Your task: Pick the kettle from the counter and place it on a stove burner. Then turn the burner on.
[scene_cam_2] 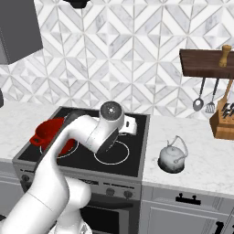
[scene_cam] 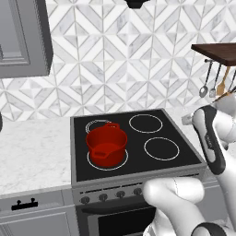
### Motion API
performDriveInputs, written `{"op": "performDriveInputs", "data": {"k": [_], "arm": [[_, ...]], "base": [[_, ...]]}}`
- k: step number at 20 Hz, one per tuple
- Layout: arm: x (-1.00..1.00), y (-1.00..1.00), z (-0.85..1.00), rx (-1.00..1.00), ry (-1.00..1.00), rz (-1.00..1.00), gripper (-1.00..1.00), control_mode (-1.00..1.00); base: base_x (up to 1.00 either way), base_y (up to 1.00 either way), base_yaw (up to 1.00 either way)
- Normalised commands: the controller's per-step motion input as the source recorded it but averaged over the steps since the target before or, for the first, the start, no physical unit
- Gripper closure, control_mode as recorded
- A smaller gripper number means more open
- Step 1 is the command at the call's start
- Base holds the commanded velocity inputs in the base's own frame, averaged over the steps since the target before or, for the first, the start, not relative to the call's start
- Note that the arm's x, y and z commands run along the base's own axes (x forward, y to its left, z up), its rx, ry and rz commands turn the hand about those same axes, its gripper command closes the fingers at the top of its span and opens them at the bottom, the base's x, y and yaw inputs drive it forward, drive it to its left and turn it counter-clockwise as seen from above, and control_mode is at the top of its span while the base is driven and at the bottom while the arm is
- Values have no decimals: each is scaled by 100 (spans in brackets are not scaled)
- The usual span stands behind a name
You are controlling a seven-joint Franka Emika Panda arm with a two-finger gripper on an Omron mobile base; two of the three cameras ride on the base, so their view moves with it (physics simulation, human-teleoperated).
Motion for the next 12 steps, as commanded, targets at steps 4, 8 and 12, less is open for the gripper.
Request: {"op": "performDriveInputs", "data": {"k": [4, 8, 12], "arm": [[0, -60, -3, 4, 0, -7, -100, -100], [0, -91, -1, 1, 6, -9, -100, -100], [0, -93, -8, 0, 3, -8, -100, -100]], "base": [[0, 0, 0], [0, 0, 0], [0, 0, 0]]}}
